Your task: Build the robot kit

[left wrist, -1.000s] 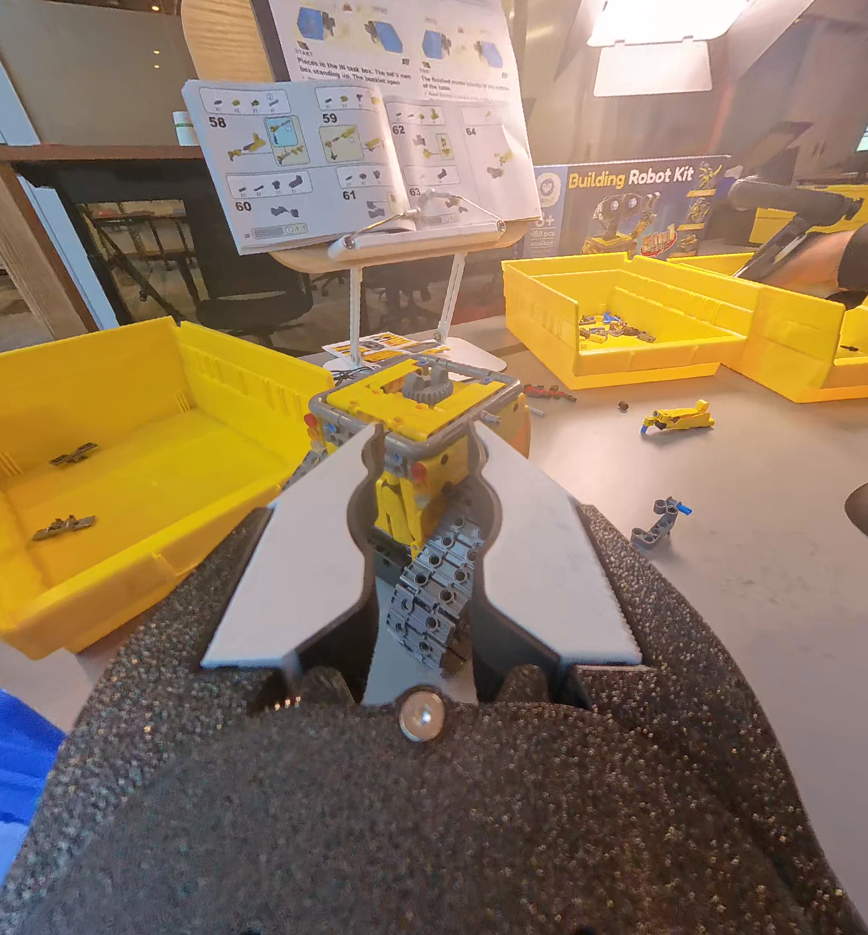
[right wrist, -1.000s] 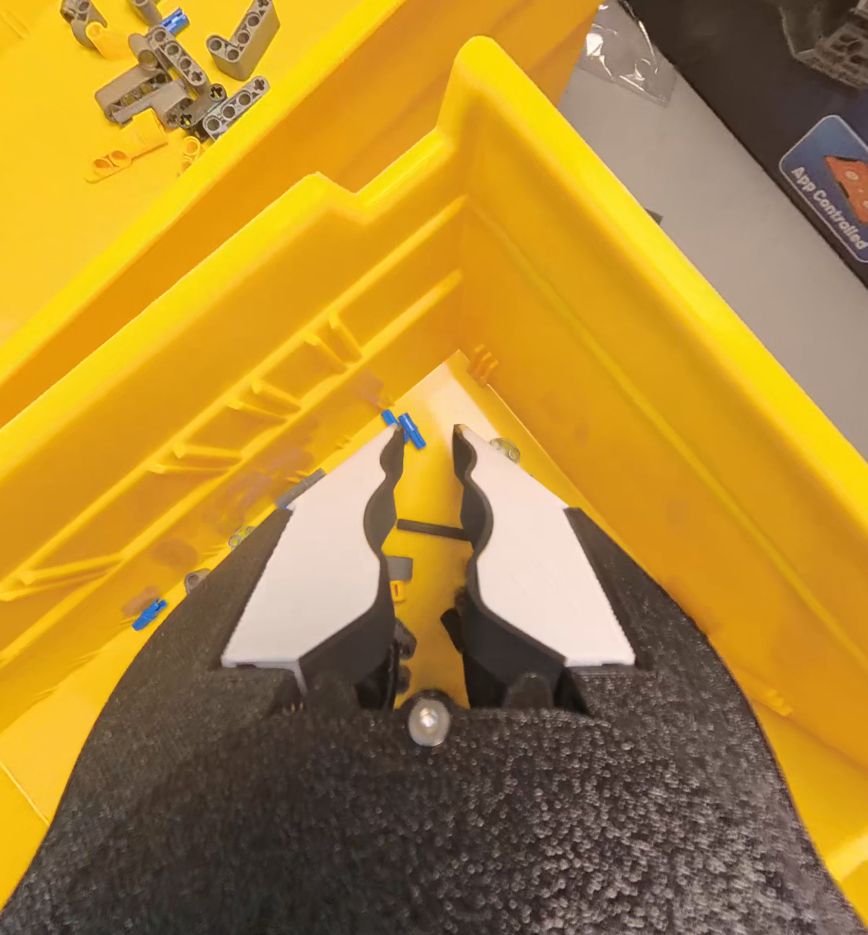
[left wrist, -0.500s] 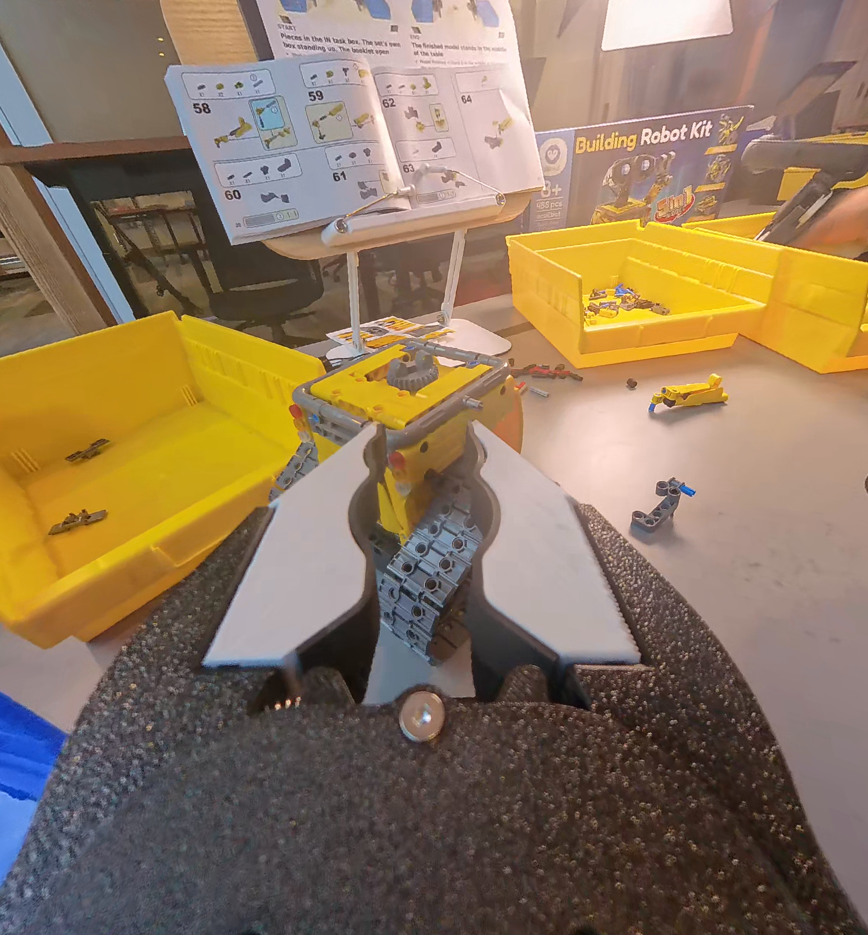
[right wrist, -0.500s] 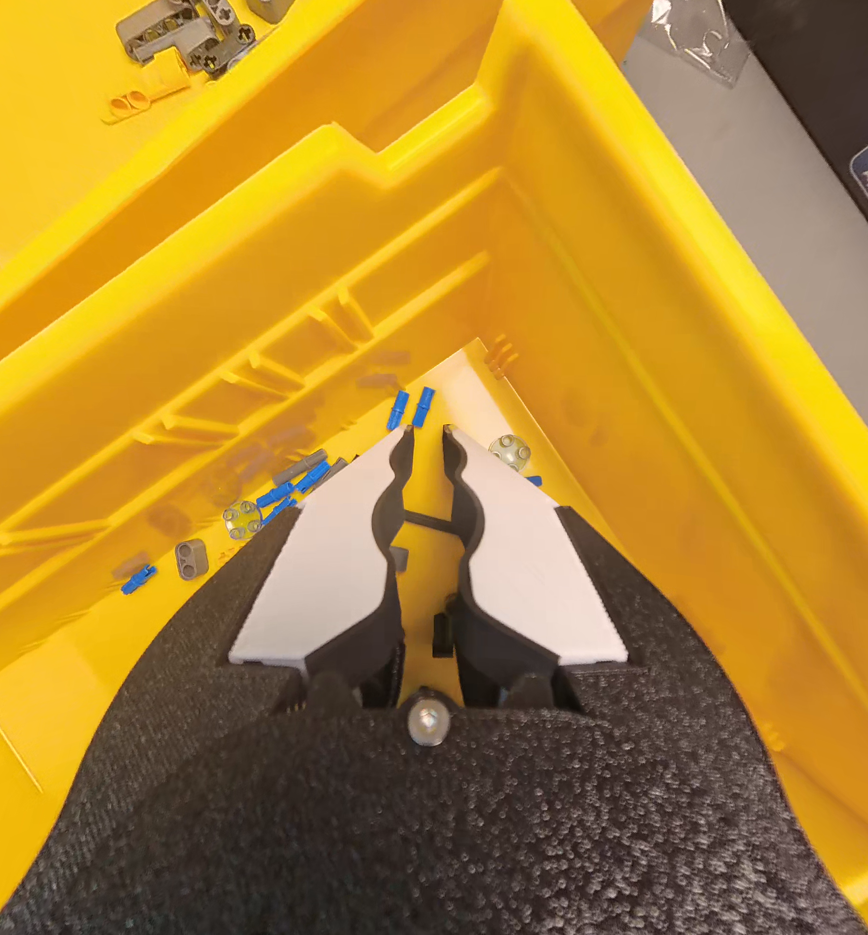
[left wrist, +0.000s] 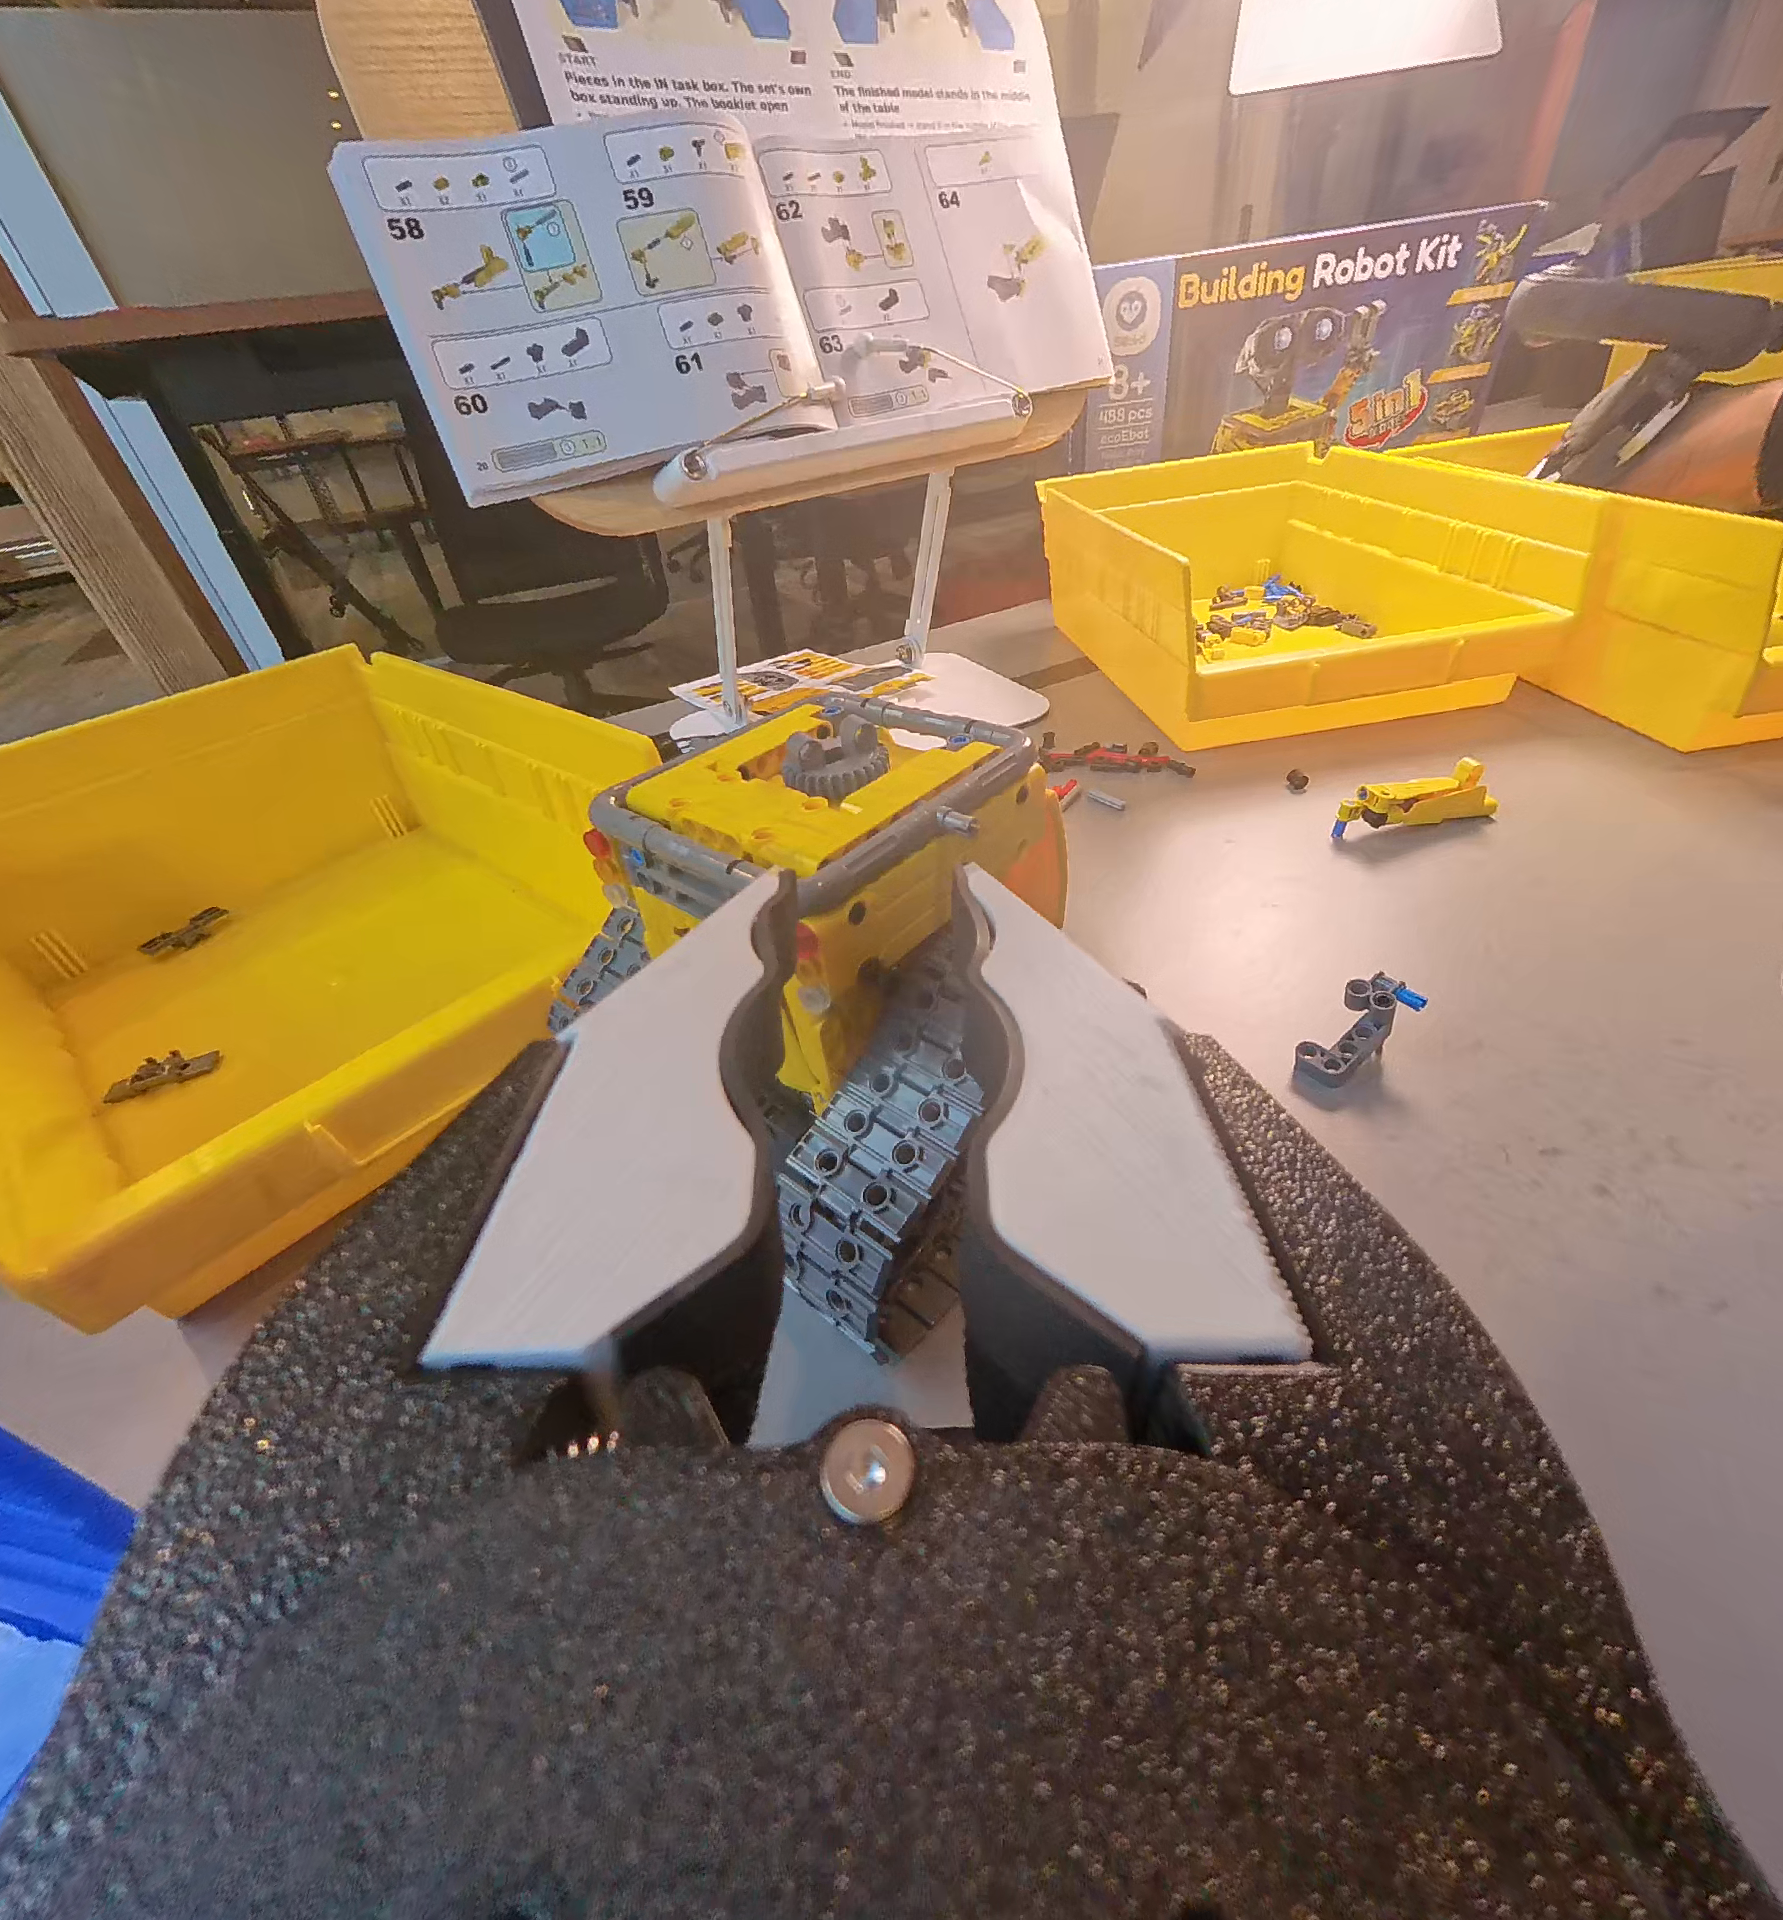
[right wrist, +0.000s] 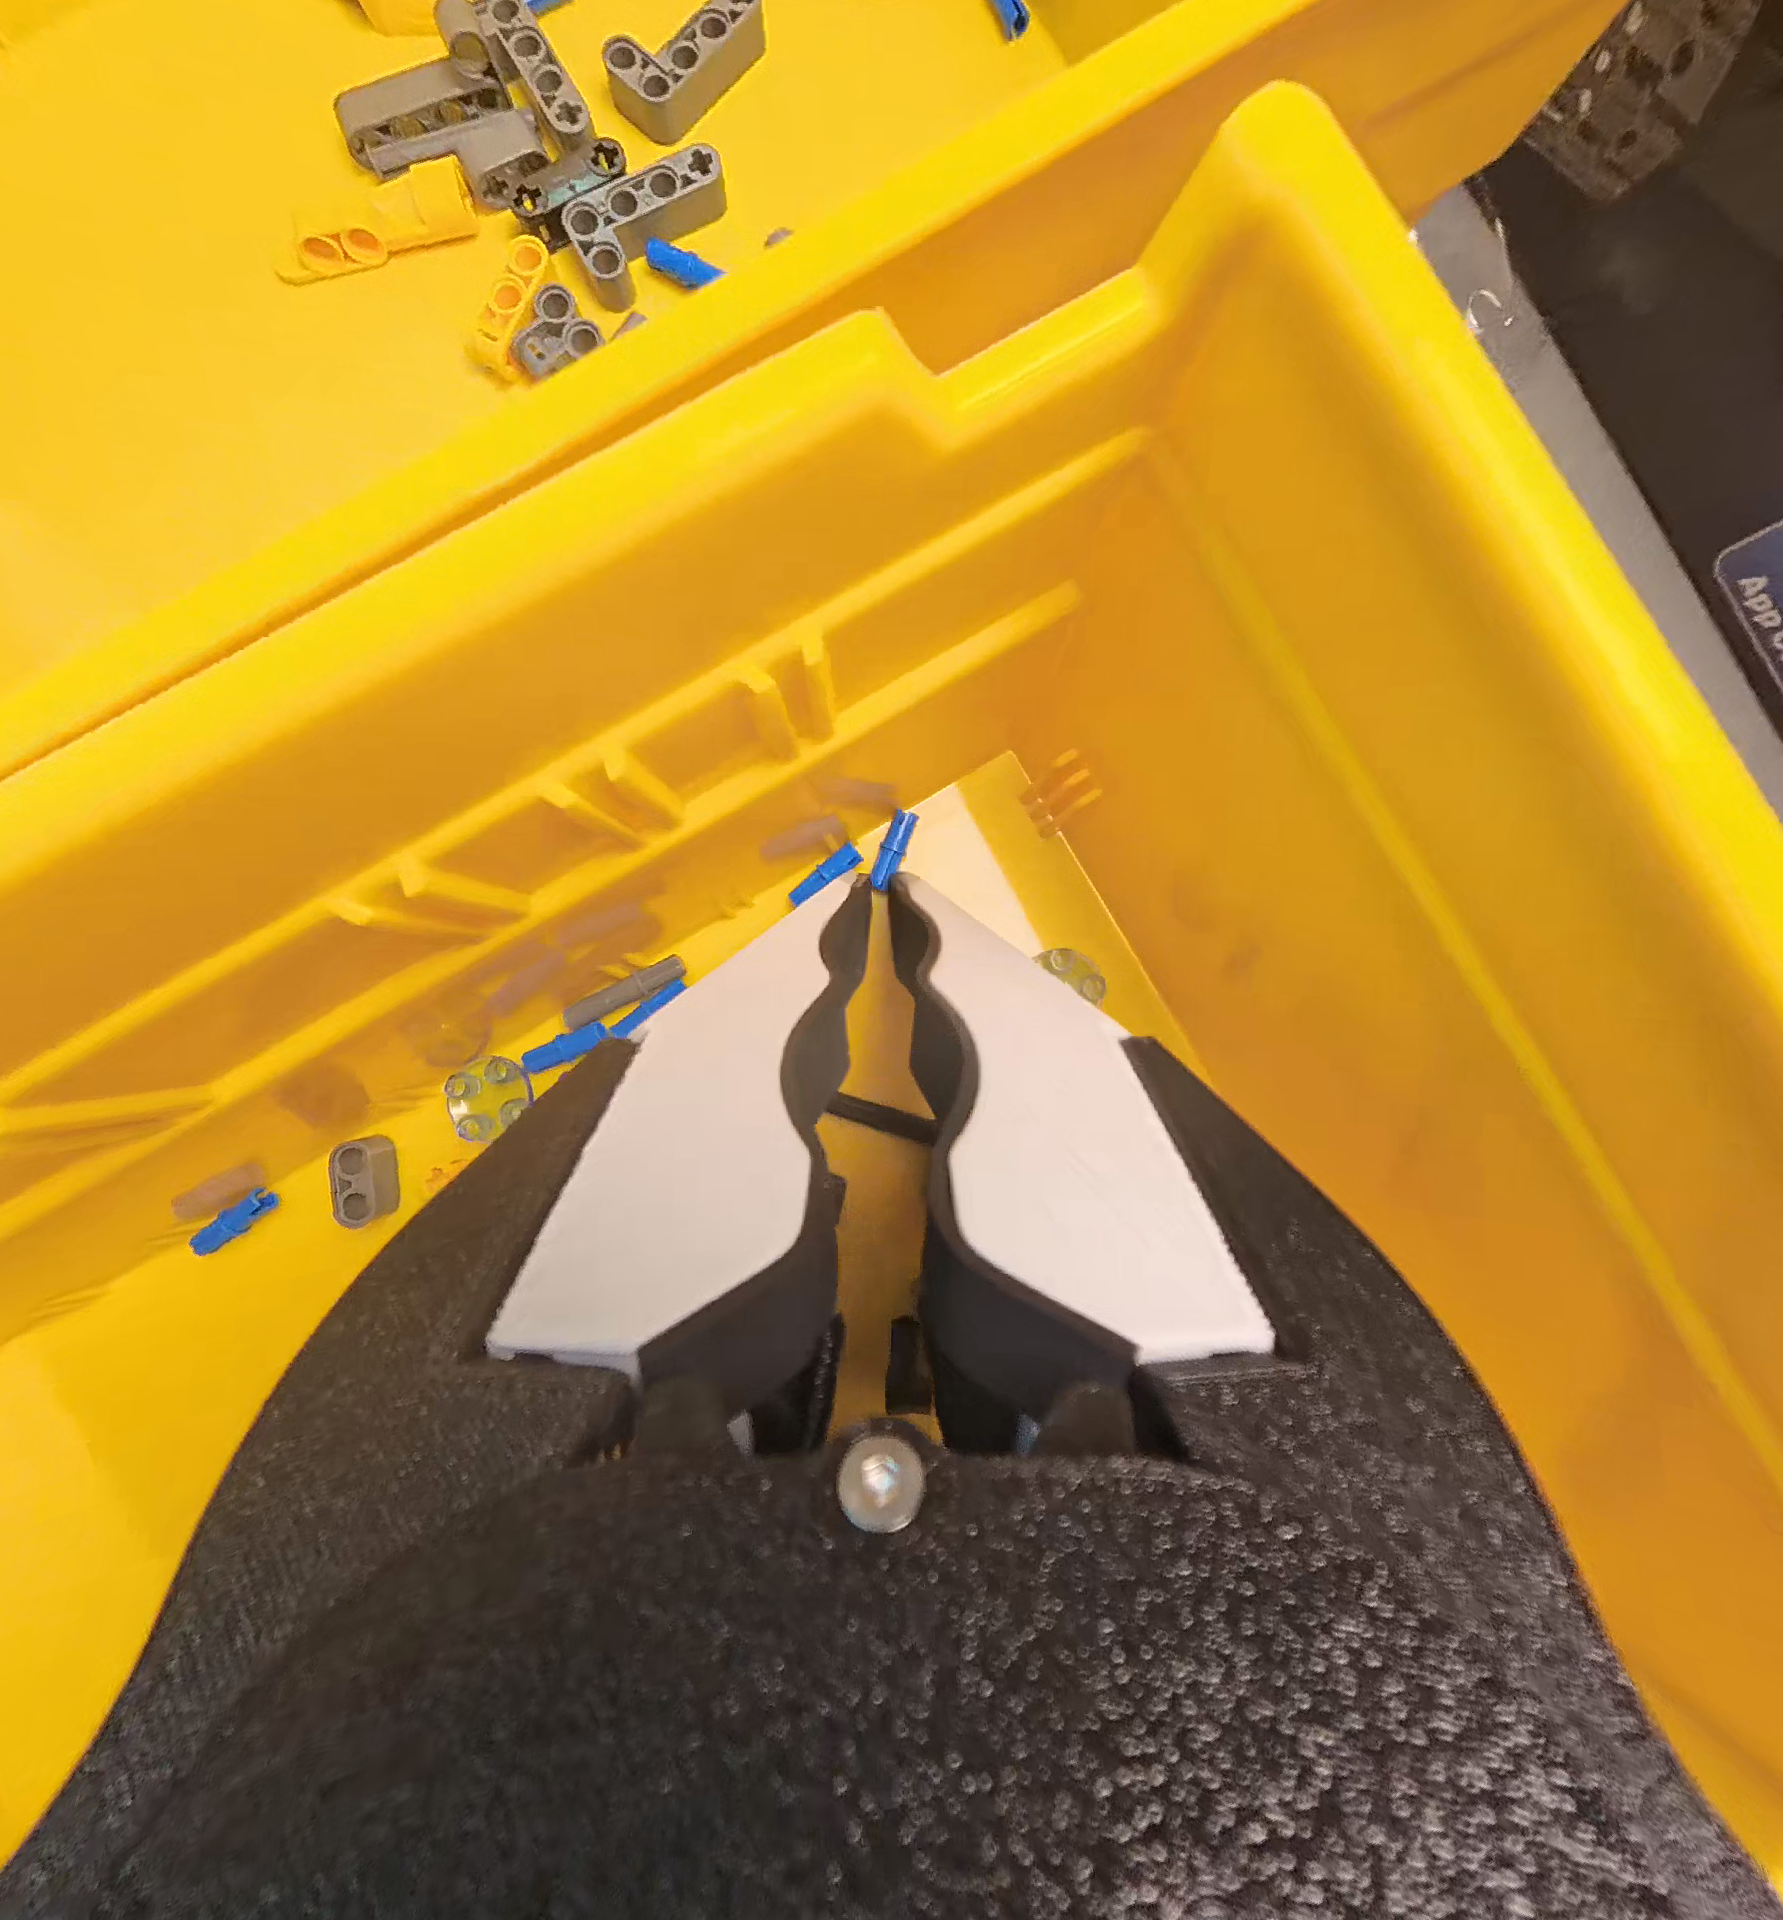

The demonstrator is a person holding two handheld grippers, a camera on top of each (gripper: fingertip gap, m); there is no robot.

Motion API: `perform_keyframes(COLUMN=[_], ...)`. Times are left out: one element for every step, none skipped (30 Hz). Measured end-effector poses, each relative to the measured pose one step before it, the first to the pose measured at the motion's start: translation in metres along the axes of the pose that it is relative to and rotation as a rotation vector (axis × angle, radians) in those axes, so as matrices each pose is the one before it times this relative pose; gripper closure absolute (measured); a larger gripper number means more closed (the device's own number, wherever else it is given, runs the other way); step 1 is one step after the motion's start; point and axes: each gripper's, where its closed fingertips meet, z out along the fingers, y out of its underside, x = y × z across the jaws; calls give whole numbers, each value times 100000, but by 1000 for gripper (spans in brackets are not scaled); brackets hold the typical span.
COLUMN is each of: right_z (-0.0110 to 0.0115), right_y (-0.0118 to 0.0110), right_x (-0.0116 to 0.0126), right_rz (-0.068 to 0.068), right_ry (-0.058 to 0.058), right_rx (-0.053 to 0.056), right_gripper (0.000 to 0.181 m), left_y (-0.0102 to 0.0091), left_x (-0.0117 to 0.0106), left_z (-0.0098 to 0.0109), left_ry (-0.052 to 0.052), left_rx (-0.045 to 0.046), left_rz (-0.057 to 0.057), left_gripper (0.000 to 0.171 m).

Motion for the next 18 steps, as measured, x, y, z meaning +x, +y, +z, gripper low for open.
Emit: perform_keyframes(right_z=[8, -6, -38, -101, -186, -311, -430, -533, -703, -939, -1176, -1348, -1513, -1641, -1569, -1404, -1211, -993], right_y=[-29, -15, 9, 38, 3, -101, -122, -154, -283, -499, -760, -894, -1108, -1352, -1362, -1284, -1243, -1302], right_x=[55, 138, 245, -10, -145, 0, -34, -65, -136, -358, -573, -702, -1020, -1443, -1757, -2021, -2167, -2392], right_rz=[-687, 435, 292, -491, -92, -7, -296, -204, -523, -765, -1016, -958, -2387, -4317, -4401, -4087, -3919, -3446], right_ry=[790, 983, 1687, 163, -552, 515, 399, 417, 648, 280, 64, 585, 712, 803, 349, -577, -1260, -2549], right_rx=[266, 188, 232, 277, 598, 1043, 1105, 943, 1544, 2490, 3770, 3836, 4505, 5209, 3991, 2566, 1872, 2038], right_gripper=[178, 178, 178, 179, 179, 179, 179, 179, 179, 179, 179, 179, 179, 179, 179, 179, 179, 179], left_y=[-11, -15, -5, -8, -6, 1, -10, 16, 29, 34, 26, 16, 10, 20, 59, 76, 103, 113], left_x=[17, 20, -2, 7, 0, -7, -24, -23, 6, 17, 32, 36, 15, 12, -1, -42, -19, -8], left_z=[-16, -24, -41, -34, -24, -21, -10, 7, 37, 32, 25, -2, 2, 12, 34, 54, 74, 101], left_ry=[-32, -43, -77, 26, 77, 60, 55, 112, 216, 226, 226, 238, 195, 240, 265, 33, 82, 258], left_rx=[65, 101, 126, 80, 71, 103, 117, -73, -206, -256, -206, -40, 16, -128, -261, -400, -558, -730], left_rz=[111, 48, 10, -61, -136, -205, -258, -290, -204, -56, -1, -28, -92, -250, -414, -431, -372, -320], left_gripper=[144, 144, 144, 144, 144, 144, 144, 144, 144, 144, 144, 144, 144, 144, 144, 144, 144, 144])
